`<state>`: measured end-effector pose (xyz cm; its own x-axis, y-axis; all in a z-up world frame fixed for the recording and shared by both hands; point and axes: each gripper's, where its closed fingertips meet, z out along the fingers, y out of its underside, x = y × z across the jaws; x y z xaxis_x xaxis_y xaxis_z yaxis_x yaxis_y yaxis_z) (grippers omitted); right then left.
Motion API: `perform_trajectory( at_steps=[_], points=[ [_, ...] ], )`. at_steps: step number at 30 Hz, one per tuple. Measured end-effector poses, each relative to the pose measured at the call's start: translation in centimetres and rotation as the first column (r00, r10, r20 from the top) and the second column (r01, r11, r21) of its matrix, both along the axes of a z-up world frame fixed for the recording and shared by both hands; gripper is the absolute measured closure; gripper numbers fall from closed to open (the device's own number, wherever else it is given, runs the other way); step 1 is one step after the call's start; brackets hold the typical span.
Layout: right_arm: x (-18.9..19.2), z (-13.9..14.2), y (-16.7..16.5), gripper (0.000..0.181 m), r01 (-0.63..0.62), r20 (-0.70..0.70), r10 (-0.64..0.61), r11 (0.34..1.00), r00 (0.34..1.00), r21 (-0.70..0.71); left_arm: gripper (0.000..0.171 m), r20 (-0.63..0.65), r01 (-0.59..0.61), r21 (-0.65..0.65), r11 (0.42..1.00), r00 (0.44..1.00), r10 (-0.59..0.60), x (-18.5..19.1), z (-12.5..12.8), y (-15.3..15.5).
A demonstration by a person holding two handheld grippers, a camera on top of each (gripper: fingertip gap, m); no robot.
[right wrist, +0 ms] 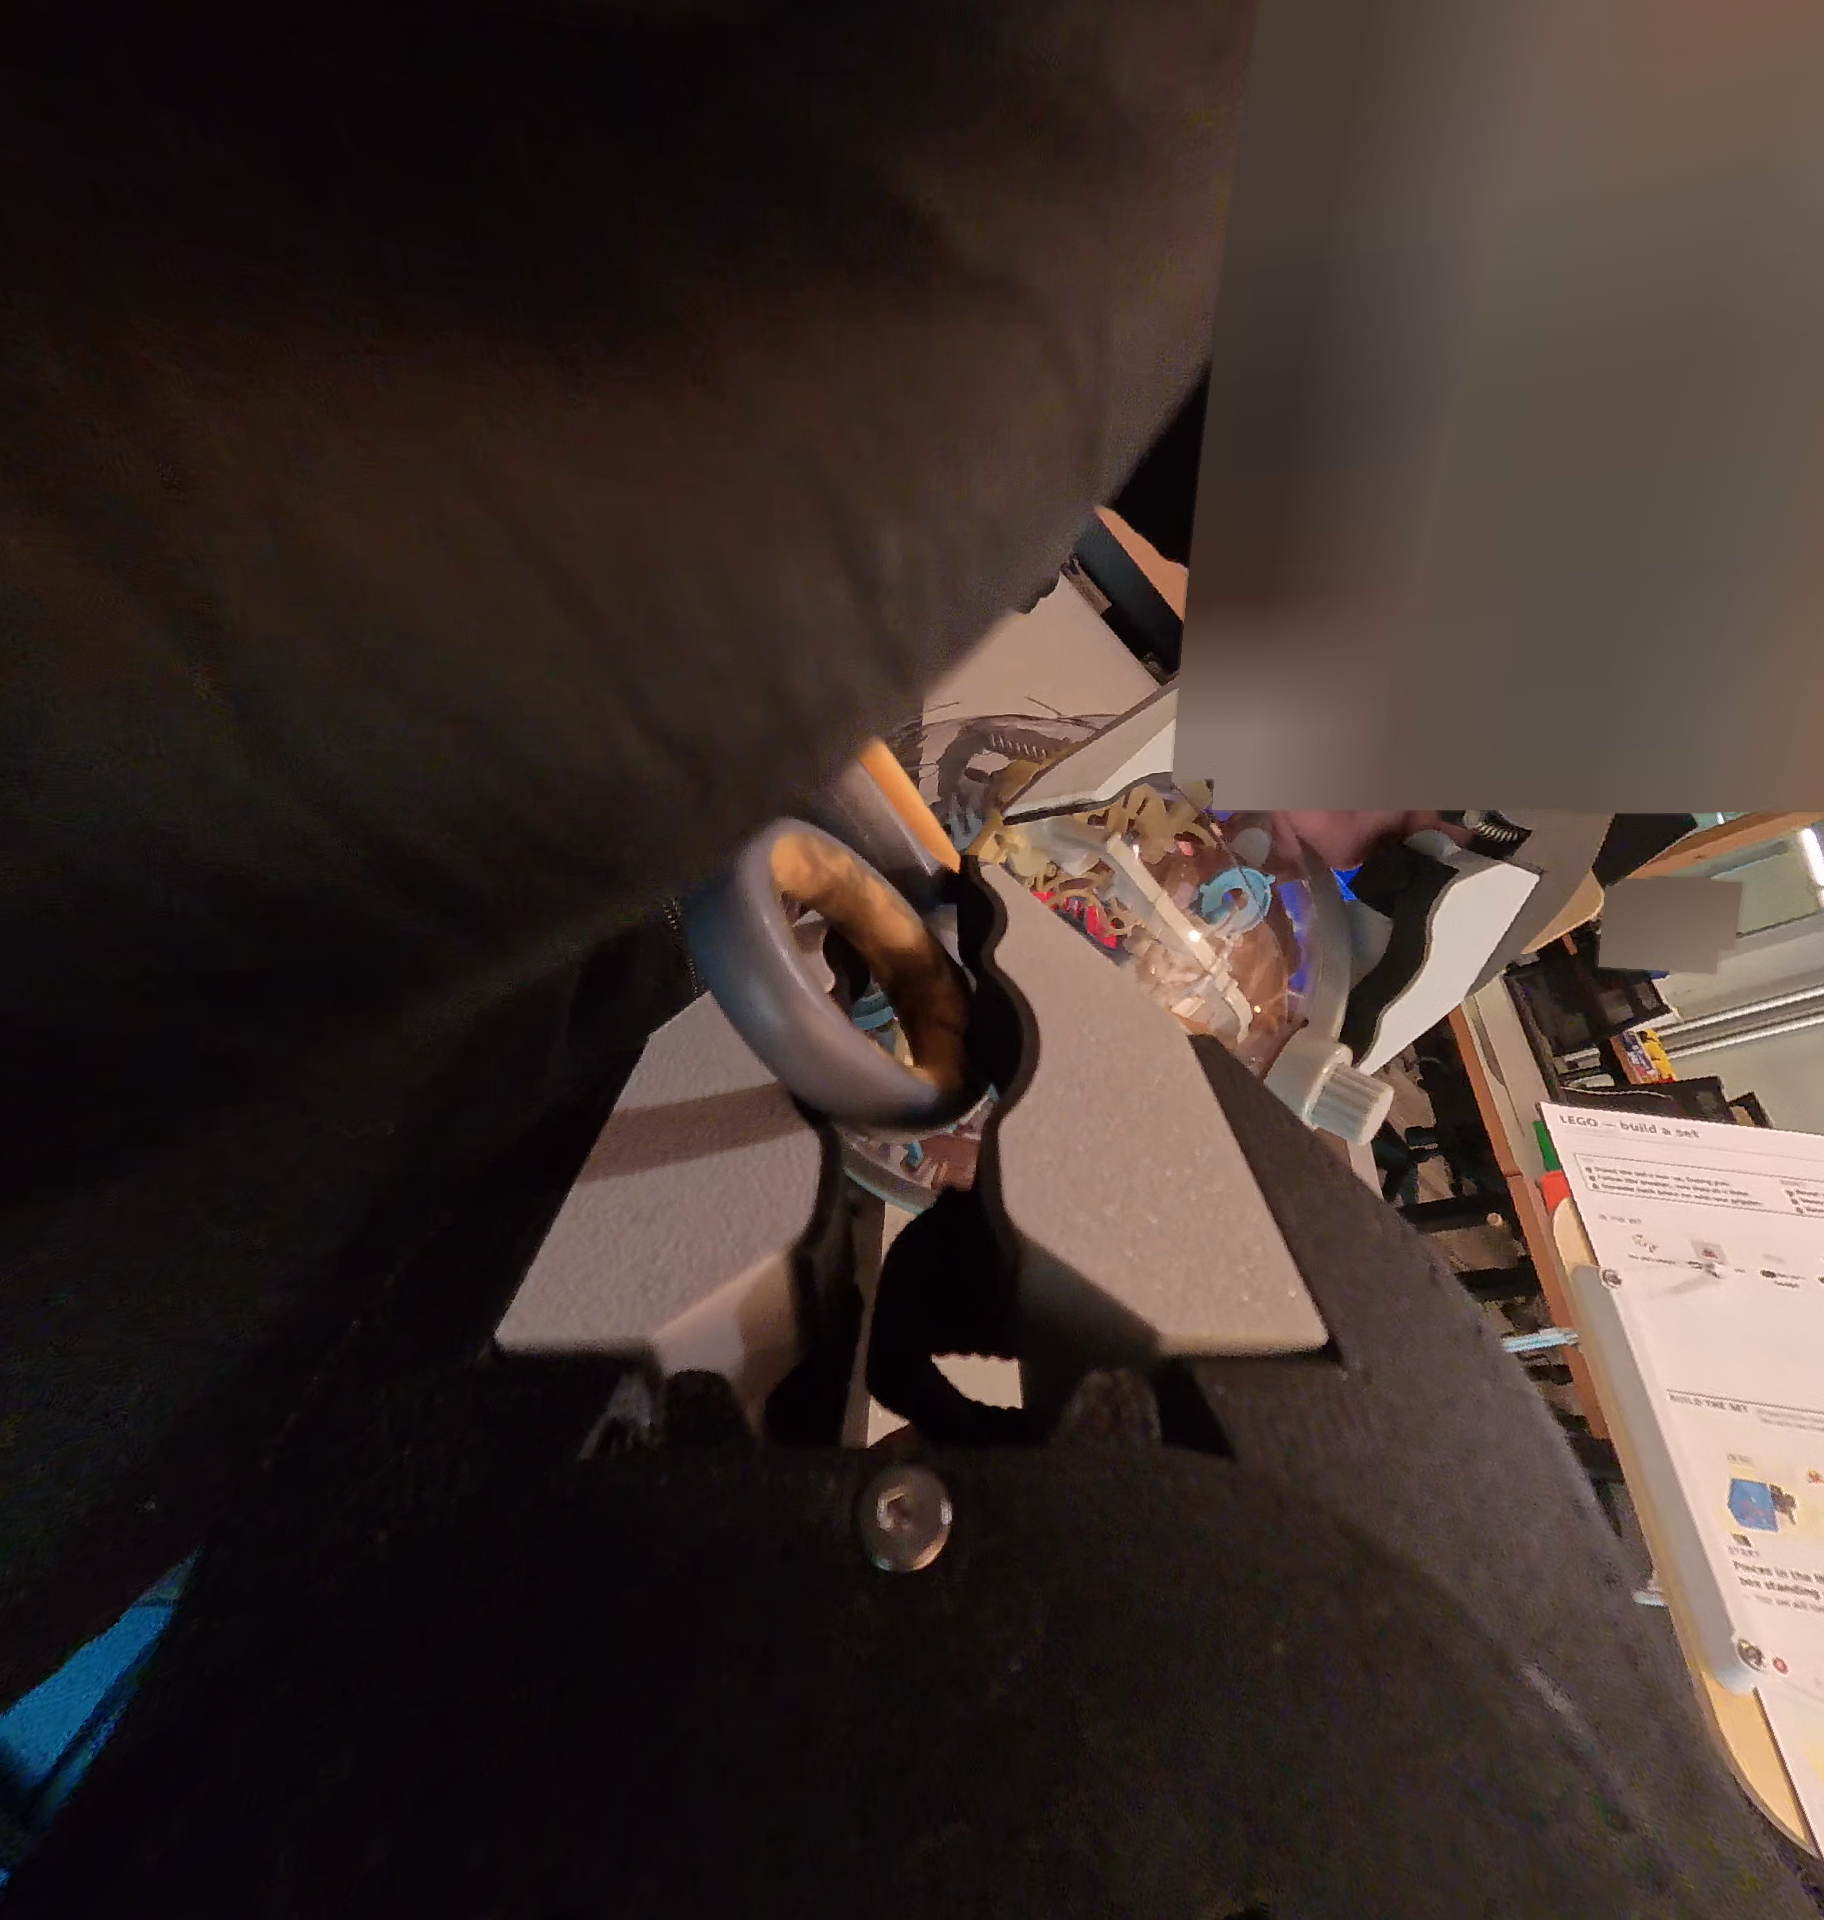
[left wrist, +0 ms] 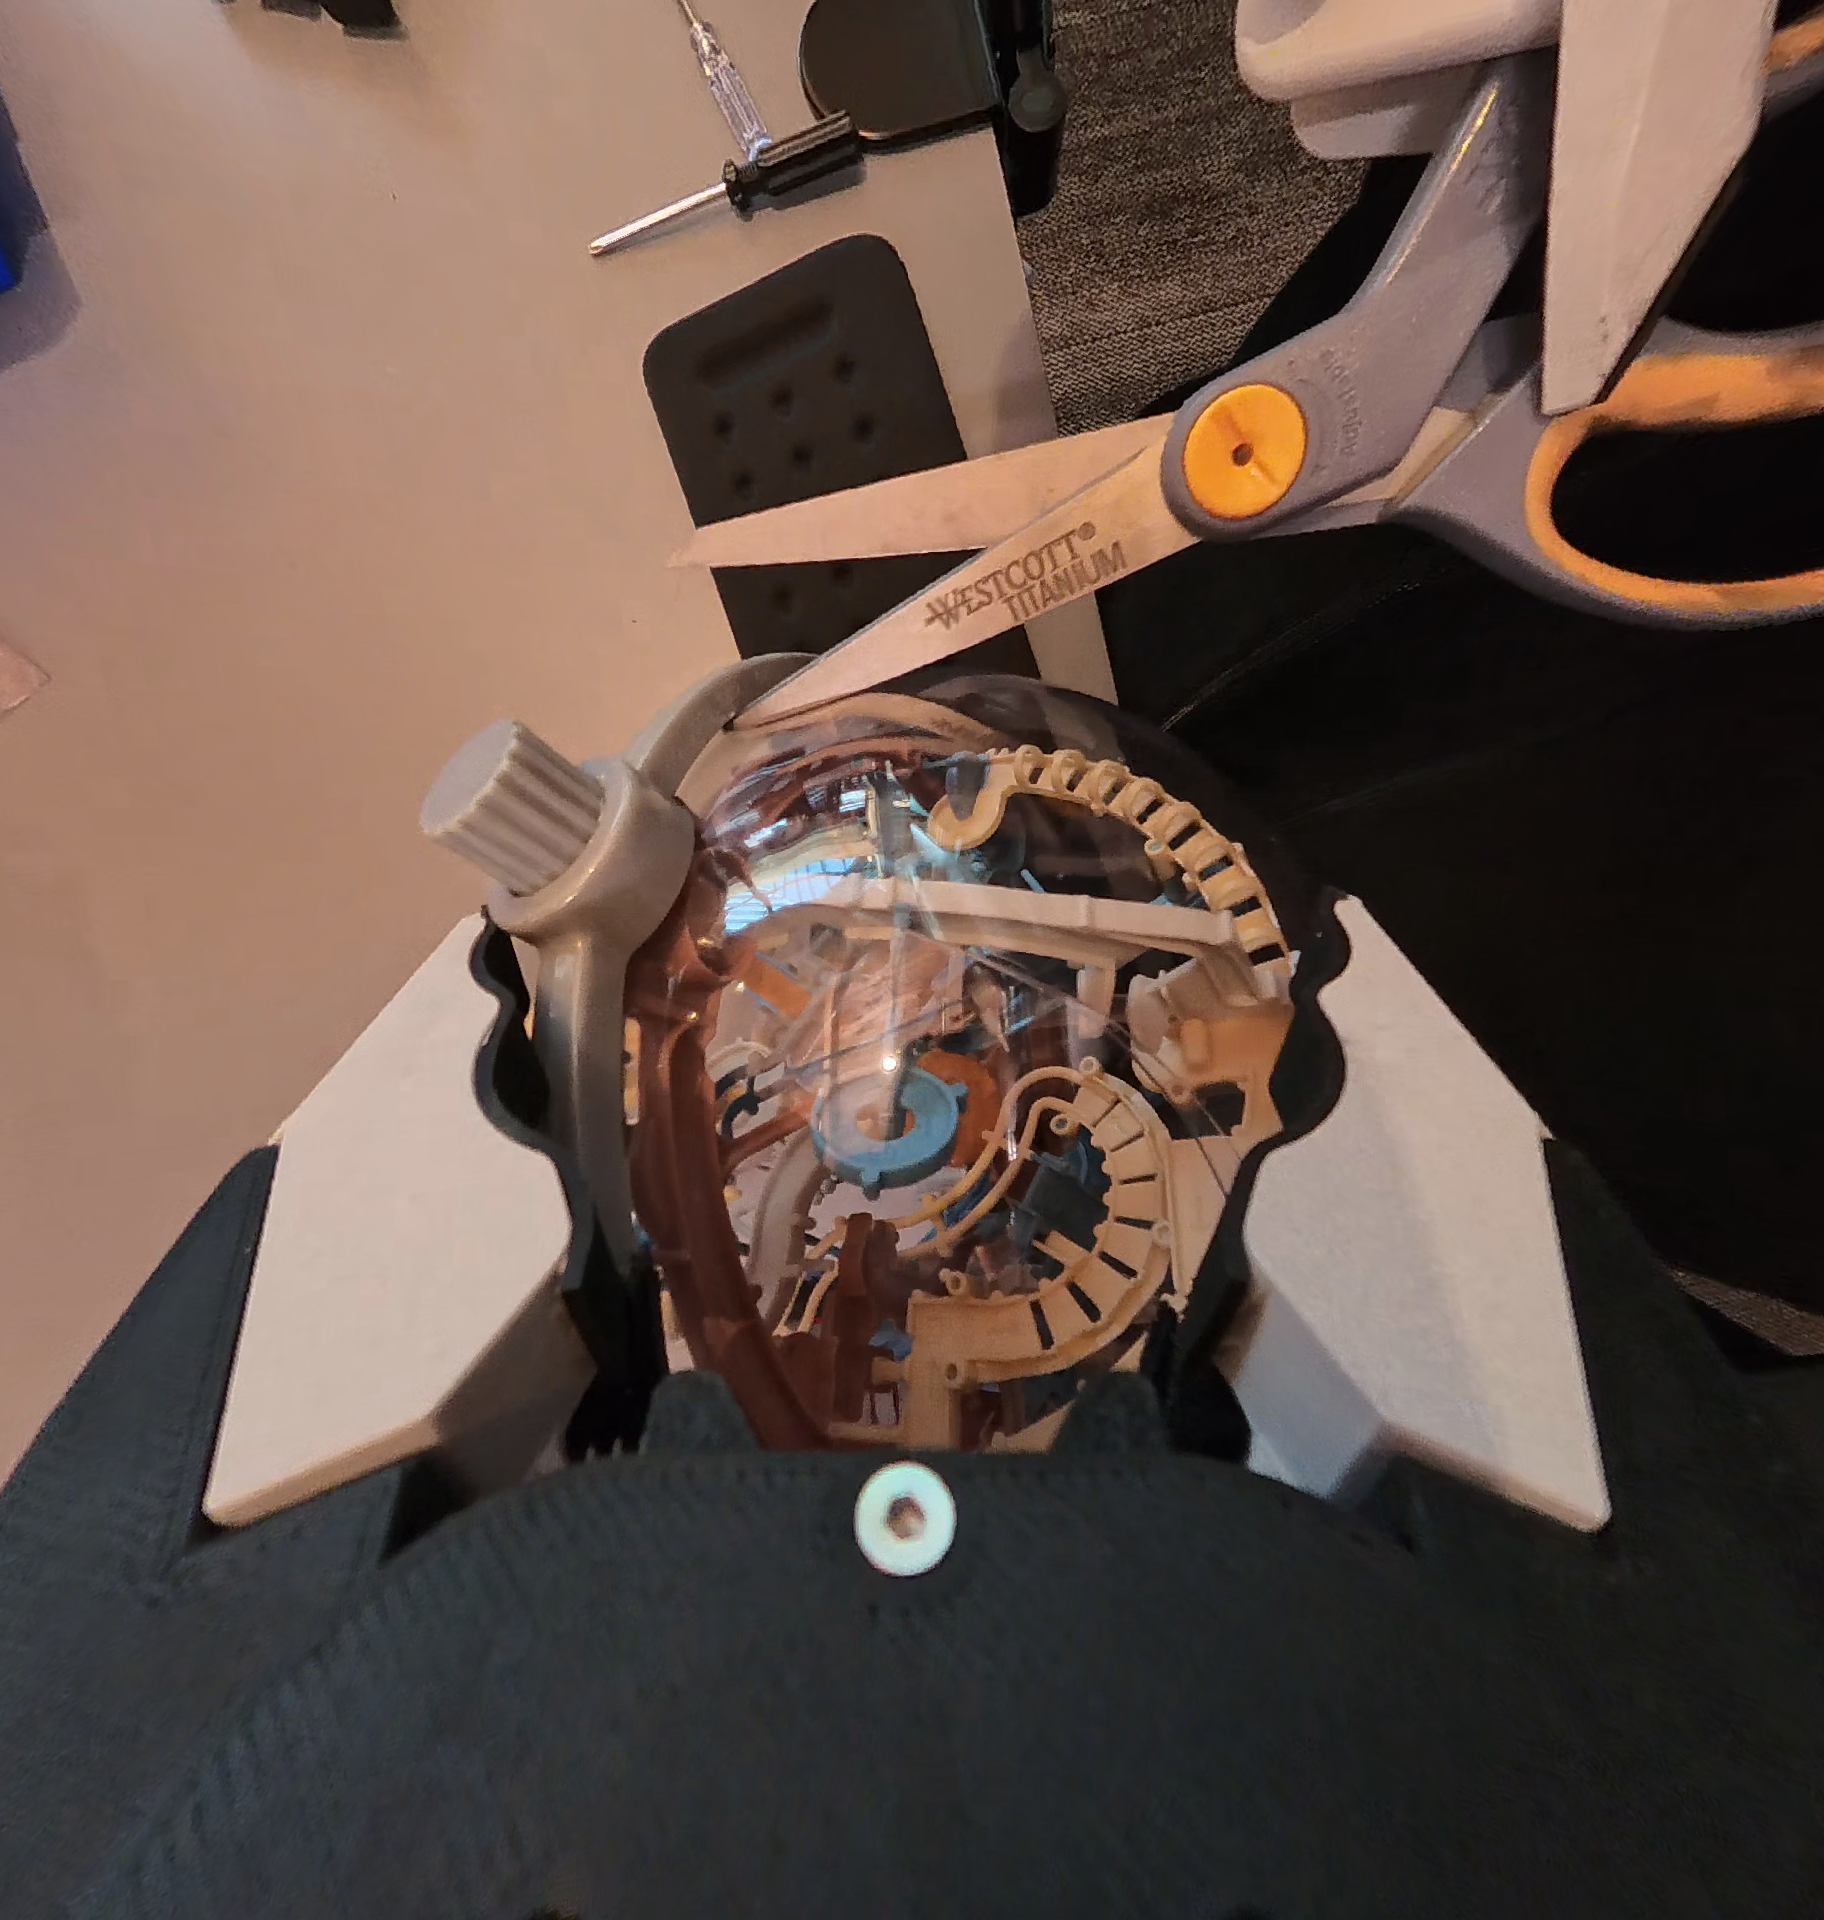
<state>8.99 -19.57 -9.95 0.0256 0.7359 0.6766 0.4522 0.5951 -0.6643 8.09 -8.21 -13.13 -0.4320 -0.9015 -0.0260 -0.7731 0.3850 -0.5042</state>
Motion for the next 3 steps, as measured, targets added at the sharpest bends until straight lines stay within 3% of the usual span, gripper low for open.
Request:
perform_trajectory(
  at_steps=[3],
  points=[
    [-0.15, 0.15, 0.56, 0.168, 0.009, -0.006, -0.009, 1.0, 1.0, -0.018, 0.029, 0.0, -0.016, -0.004, 1.0, 1.0, 0.016, -0.01, -0.17, 0.29]
  ],
)
